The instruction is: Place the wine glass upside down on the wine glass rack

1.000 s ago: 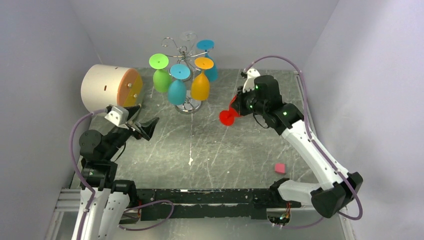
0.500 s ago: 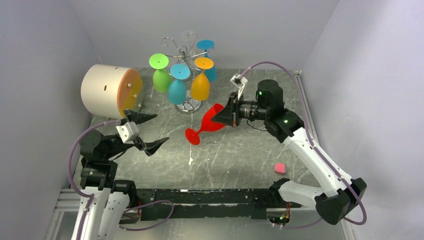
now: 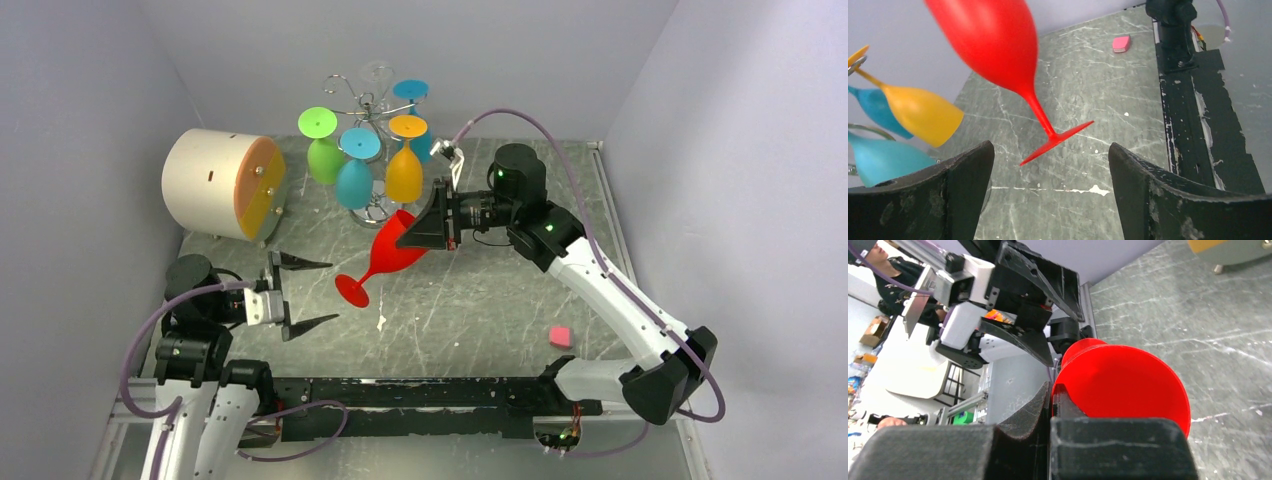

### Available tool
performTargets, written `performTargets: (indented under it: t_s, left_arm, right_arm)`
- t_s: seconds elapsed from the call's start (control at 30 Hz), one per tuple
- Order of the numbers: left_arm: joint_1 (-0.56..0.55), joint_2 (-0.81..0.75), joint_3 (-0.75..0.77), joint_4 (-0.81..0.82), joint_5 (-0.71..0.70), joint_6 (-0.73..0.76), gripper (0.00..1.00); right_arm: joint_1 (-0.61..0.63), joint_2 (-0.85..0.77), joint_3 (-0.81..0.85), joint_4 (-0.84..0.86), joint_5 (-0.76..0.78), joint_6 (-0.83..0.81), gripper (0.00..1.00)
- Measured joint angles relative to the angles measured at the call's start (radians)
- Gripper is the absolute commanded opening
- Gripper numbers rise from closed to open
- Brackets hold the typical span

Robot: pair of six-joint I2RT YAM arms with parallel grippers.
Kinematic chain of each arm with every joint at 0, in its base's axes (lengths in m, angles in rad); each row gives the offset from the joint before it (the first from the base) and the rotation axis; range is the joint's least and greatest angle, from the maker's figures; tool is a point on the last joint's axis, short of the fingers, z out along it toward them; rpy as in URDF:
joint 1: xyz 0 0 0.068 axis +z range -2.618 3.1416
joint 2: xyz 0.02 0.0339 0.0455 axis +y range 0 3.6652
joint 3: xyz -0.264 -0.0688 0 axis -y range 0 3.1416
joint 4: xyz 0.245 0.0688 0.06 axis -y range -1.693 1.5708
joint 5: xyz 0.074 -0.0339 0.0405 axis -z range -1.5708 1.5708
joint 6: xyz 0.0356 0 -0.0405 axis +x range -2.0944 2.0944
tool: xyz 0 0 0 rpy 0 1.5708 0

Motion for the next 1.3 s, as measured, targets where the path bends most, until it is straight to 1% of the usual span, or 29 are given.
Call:
performTargets:
  t_s: [0.07,0.2,0.27,0.3,0.33,0.37,0.4,0.53,0.63,0.73,0.77,0.83,0.93,1.03,1.1,1.2,1.23,1.27,1.3]
  left_arm:
    - [-0.002,-0.008,0.001,-0.034,0.022,0.054,0.83]
    - [-0.002,-0.011,0.001,-0.073,0.035,0.115,0.79]
    - [-0.002,-0.011,0.001,-0.084,0.042,0.137,0.74]
    - [-0.002,-0.011,0.001,-0.090,0.047,0.148,0.67]
    - [-0.002,-0.012,0.001,-0.096,0.051,0.155,0.63]
    - [-0.002,-0.012,0.001,-0.101,0.054,0.165,0.54]
    - [-0.002,-0.012,0.001,-0.105,0.056,0.174,0.50]
    - [-0.002,-0.012,0.001,-0.117,0.060,0.197,0.45]
    - [-0.003,-0.012,0.000,-0.119,0.062,0.199,0.33]
    - [-0.004,-0.004,-0.001,-0.128,0.074,0.210,0.18]
    - [-0.006,0.003,0.000,-0.136,0.082,0.222,0.14]
    - [-0.013,0.020,0.005,-0.157,0.101,0.249,0.08]
    - [-0.023,0.039,0.020,-0.189,0.129,0.291,0.07]
    - [-0.027,0.039,0.033,-0.203,0.138,0.306,0.07]
    - [-0.027,0.036,0.034,-0.205,0.138,0.309,0.07]
    - [-0.027,0.032,0.034,-0.208,0.133,0.311,0.07]
    - [-0.027,0.029,0.034,-0.208,0.130,0.313,0.07]
    - [-0.027,0.027,0.034,-0.209,0.127,0.314,0.07]
    - [-0.027,0.025,0.034,-0.209,0.125,0.316,0.07]
  right_arm:
    - [0.013,0.010,0.023,0.002,-0.007,0.003,0.00]
    - [0.040,0.023,0.052,0.007,-0.013,0.017,0.00]
    - [0.052,0.029,0.060,0.008,-0.012,0.019,0.00]
    - [0.059,0.032,0.065,0.009,-0.011,0.019,0.00]
    - [0.065,0.035,0.069,0.010,-0.011,0.019,0.00]
    - [0.070,0.037,0.070,0.012,-0.011,0.019,0.00]
    - [0.075,0.038,0.071,0.013,-0.010,0.020,0.00]
    - [0.087,0.045,0.071,0.014,-0.010,0.023,0.00]
    - [0.093,0.060,0.072,0.014,-0.010,0.022,0.00]
    - [0.090,0.068,0.080,0.015,-0.007,0.022,0.01]
    - [0.089,0.069,0.082,0.014,-0.006,0.022,0.04]
    - [0.089,0.071,0.087,0.014,-0.003,0.023,0.12]
    - [0.086,0.076,0.094,0.018,0.016,0.019,0.29]
    - [0.086,0.079,0.096,0.021,0.039,0.005,0.44]
    - [0.087,0.078,0.096,0.021,0.058,-0.008,0.57]
    - [0.092,0.070,0.096,0.016,0.089,-0.028,0.68]
    - [0.093,0.064,0.096,0.013,0.100,-0.034,0.74]
    - [0.093,0.056,0.096,0.013,0.110,-0.040,0.95]
    - [0.093,0.046,0.096,0.013,0.121,-0.045,0.99]
